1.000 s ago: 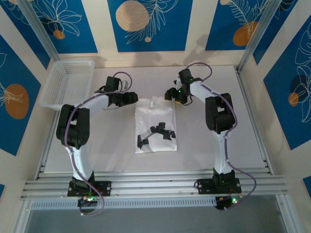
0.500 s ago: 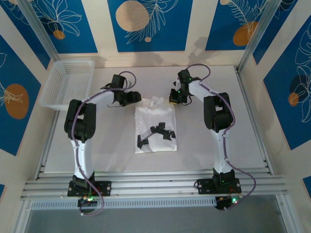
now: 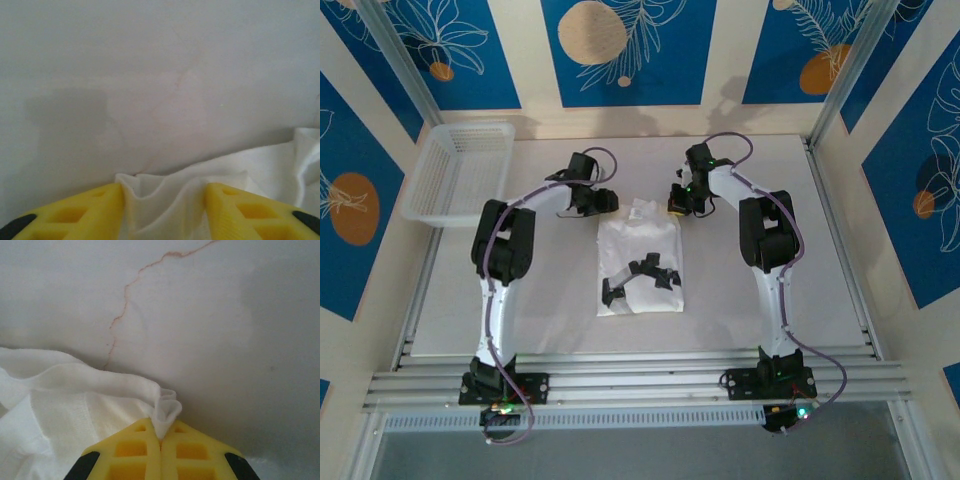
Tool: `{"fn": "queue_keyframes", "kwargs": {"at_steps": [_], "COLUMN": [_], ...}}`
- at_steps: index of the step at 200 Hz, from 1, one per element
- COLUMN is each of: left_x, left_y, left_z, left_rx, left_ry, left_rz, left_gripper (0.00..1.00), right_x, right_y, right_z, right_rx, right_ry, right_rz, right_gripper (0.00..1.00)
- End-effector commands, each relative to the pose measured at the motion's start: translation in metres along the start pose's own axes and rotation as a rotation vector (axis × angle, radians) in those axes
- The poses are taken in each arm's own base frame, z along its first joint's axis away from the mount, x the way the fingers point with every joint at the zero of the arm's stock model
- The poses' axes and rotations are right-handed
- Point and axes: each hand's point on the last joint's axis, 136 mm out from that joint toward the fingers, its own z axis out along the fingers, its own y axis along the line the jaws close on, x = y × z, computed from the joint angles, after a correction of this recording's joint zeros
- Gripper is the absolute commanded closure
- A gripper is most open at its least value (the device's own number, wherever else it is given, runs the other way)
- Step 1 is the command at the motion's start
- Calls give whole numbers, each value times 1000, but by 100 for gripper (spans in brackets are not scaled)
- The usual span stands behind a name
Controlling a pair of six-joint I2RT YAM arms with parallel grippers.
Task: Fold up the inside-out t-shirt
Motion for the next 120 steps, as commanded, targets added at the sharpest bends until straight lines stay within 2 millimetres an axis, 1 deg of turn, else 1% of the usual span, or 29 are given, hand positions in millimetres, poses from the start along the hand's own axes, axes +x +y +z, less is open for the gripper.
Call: {"fn": "queue_keyframes", "kwargs": {"at_steps": [1, 18, 39, 53, 67, 78, 87, 93, 102, 113, 120], "left_x": [24, 31, 36, 32, 19, 3, -13, -26, -45, -65, -74], "left_y": [15, 19, 19, 9, -6, -19, -30, -39, -50, -66, -76], "left_z": [22, 29, 32, 28, 14, -8, -31, -51, -84, -130, -159], "left_rx": [-98, -118, -112, -71, -28, 13, 51, 82, 137, 215, 264], "left_ry": [86, 104, 117, 121, 90, 45, -4, -42, -102, -180, -227], "left_rz": [32, 32, 1, -14, -14, -15, -17, -23, -34, -42, -39], "left_gripper": [61, 70, 84, 100, 100, 100, 100, 100, 100, 100, 100], "right_x": [8, 9, 9, 10, 7, 3, -3, -7, -14, -23, -27], "right_y": [9, 9, 9, 13, 23, 36, 49, 58, 74, 95, 109], "right_z": [-1, -1, -1, -4, -14, -29, -49, -64, -90, -128, -153], "right_rx": [-30, -31, -32, -49, -78, -110, -137, -154, -184, -234, -266], "right_ry": [39, 41, 43, 48, 38, 19, -13, -37, -81, -142, -182], "right_rz": [9, 11, 14, 23, 25, 19, 3, -12, -35, -67, -88], "right_gripper": [100, 100, 100, 100, 100, 100, 100, 100, 100, 100, 100]}}
